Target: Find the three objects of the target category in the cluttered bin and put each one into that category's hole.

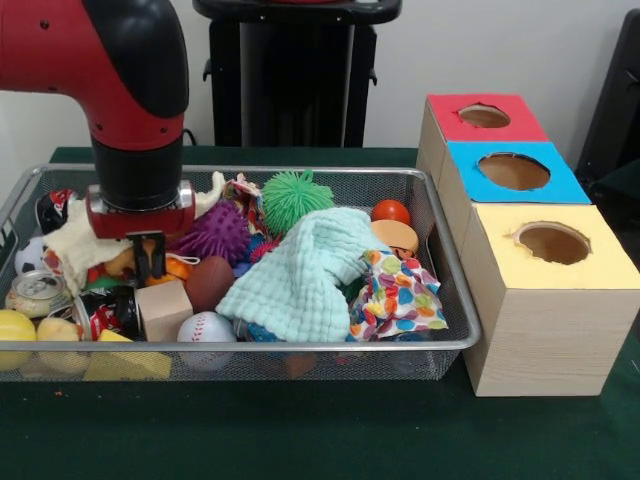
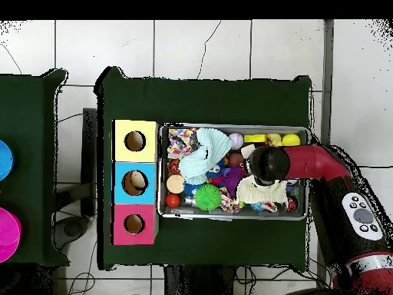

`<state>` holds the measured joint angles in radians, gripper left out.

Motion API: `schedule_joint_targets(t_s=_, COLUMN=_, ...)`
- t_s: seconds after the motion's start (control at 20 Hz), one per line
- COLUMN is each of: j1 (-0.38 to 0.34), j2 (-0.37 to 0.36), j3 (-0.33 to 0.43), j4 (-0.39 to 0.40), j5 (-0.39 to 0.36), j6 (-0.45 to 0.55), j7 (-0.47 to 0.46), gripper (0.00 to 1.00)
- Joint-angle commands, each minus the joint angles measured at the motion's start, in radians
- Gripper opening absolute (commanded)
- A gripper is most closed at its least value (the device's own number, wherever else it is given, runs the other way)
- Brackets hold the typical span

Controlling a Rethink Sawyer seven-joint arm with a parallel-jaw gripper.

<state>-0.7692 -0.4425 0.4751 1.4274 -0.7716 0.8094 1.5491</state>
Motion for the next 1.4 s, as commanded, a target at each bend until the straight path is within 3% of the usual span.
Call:
schedule_joint_targets(t_s=0.05, j1=0.017, j2=0.098, j3=-0.013, j4=0.032, j5=-0.035, j6=0.144, j7=-0.266, gripper=0.0)
schedule_joint_targets(t_s=0.25, j1=0.002, j2=0.101, j3=0.017, j4=0.042, j5=-0.025, j6=0.093, j7=-0.274, gripper=0.0)
schedule_joint_targets(t_s=0.4, j1=-0.019, j2=0.064, j3=0.055, j4=0.092, j5=0.009, j6=0.049, j7=-0.253, gripper=0.0)
schedule_joint_targets(t_s=0.7, j1=-0.023, j2=-0.031, j3=0.103, j4=0.153, j5=0.058, j6=0.049, j7=-0.241, gripper=0.0)
schedule_joint_targets(t_s=1.4, j1=-0.017, j2=-0.073, j3=0.134, j4=0.177, j5=0.099, j6=0.044, j7=-0.179, gripper=0.0)
